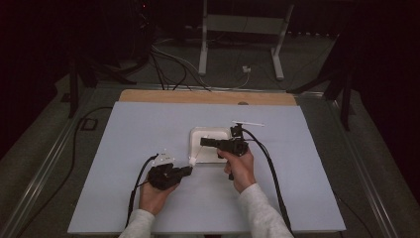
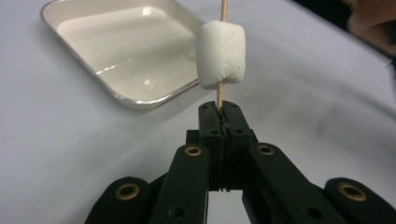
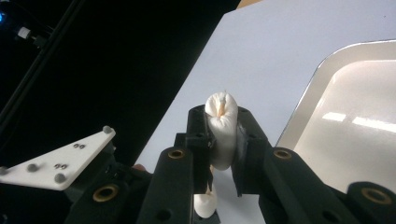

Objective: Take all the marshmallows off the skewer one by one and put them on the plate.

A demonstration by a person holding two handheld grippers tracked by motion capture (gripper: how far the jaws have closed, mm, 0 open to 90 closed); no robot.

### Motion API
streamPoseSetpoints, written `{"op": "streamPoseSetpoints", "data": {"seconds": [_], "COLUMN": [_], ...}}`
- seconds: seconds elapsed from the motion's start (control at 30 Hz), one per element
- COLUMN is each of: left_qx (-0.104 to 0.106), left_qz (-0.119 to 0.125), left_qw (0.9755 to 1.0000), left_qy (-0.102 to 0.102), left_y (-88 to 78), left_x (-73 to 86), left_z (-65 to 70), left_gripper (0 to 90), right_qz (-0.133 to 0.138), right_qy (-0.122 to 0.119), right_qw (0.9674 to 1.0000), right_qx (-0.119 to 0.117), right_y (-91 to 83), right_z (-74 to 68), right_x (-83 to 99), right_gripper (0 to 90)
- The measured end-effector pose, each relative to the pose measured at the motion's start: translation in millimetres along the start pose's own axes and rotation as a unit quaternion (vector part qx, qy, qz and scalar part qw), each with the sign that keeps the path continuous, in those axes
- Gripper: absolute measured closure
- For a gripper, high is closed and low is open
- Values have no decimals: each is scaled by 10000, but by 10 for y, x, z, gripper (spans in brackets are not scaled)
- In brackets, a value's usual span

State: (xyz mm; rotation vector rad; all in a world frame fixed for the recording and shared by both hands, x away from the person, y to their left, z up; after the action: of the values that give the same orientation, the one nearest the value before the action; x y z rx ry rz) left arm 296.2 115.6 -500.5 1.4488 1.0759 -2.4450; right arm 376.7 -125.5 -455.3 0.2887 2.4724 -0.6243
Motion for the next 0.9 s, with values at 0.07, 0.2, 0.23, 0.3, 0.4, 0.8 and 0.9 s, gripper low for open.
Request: {"op": "streamPoseSetpoints", "data": {"seconds": [0.07,0.2,0.23,0.3,0.4,0.8,0.9], "left_qx": [11,17,8,11,17,0,-33], "left_qz": [0,16,14,18,35,109,113], "left_qw": [10000,10000,10000,10000,10000,9999,9999], "left_qy": [32,28,26,10,40,79,112], "left_y": [4,1,-1,0,-16,-85,-96], "left_x": [-6,3,11,22,17,10,7], "left_z": [11,1,-8,-20,-12,-35,-38], "left_gripper": [900,900,900,900,900,900,900], "right_qz": [-8,50,57,68,110,268,287], "right_qy": [-64,-3,30,64,64,124,115], "right_qw": [10000,10000,10000,10000,9999,9996,9995], "right_qx": [39,51,30,34,35,21,6], "right_y": [-24,-46,-48,-54,-66,-93,-94], "right_z": [-9,9,16,17,22,39,34], "right_x": [-20,-50,-55,-62,-79,-130,-149], "right_gripper": [794,793,793,793,792,789,789]}}
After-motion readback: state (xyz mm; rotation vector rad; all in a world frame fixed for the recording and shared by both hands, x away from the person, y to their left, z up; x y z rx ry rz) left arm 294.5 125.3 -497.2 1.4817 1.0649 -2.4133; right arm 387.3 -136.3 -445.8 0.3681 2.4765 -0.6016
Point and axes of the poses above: each handheld gripper's, and its own axes: y roughly forward along the jaws, x roughly out of its underside, z roughly to its right, the point moved 1 cm from there along y, roughly forward along the jaws, and after that the axes turned 1 degree about x, right-handed, at the moved point
